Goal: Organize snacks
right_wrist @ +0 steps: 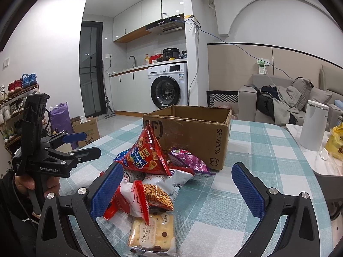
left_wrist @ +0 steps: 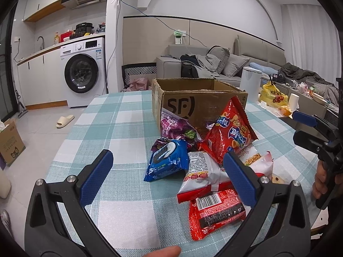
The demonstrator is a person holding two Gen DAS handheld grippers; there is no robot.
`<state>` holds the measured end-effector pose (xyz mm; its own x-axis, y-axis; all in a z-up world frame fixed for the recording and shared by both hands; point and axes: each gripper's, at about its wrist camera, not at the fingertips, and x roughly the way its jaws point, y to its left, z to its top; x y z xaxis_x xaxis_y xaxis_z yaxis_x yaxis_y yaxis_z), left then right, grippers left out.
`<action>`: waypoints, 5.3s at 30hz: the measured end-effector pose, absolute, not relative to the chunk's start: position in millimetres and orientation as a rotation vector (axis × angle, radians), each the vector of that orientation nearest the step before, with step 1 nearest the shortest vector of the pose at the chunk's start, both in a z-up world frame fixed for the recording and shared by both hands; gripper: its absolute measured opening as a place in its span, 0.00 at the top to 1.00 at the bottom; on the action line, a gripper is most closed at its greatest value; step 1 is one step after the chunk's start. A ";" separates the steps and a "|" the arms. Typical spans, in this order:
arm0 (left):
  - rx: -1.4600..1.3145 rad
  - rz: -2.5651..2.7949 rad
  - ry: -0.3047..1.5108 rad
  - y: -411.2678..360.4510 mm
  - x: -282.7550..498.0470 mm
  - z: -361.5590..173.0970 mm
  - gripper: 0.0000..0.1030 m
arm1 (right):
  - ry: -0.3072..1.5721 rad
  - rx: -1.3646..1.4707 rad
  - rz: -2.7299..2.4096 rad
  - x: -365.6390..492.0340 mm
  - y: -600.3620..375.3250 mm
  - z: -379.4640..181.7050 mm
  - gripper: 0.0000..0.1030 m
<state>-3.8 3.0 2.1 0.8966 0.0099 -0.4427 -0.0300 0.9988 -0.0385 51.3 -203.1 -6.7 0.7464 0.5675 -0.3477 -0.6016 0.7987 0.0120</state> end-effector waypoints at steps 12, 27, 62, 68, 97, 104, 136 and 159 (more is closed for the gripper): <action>-0.041 0.031 0.466 5.7 -1.1 0.5 0.01 | 0.353 -0.106 0.633 54.8 -202.9 -7.9 0.00; -0.069 0.050 0.520 11.3 9.0 -7.5 0.01 | 0.414 -0.115 0.603 54.0 -198.7 -5.3 0.00; 0.018 -0.144 0.851 -38.2 24.6 -47.4 0.01 | 0.801 -0.215 0.611 58.9 -172.4 -62.1 0.09; 0.022 -0.182 0.898 -44.1 31.1 -55.2 0.09 | 0.829 -0.221 0.623 62.2 -170.0 -66.5 0.18; -0.045 -0.259 0.843 -38.5 20.2 -43.4 0.53 | 0.810 -0.174 0.545 76.3 -196.8 -61.5 0.44; -0.062 -0.256 0.795 -34.0 12.8 -30.6 0.53 | 0.791 -0.127 0.472 84.0 -210.7 -57.7 0.44; -0.076 -0.153 0.569 -16.9 26.2 45.9 0.53 | 0.576 -0.024 0.530 81.9 -206.6 10.4 0.44; -0.070 -0.115 0.509 -11.0 89.2 81.3 0.53 | 0.500 -0.027 0.558 118.3 -182.9 61.5 0.44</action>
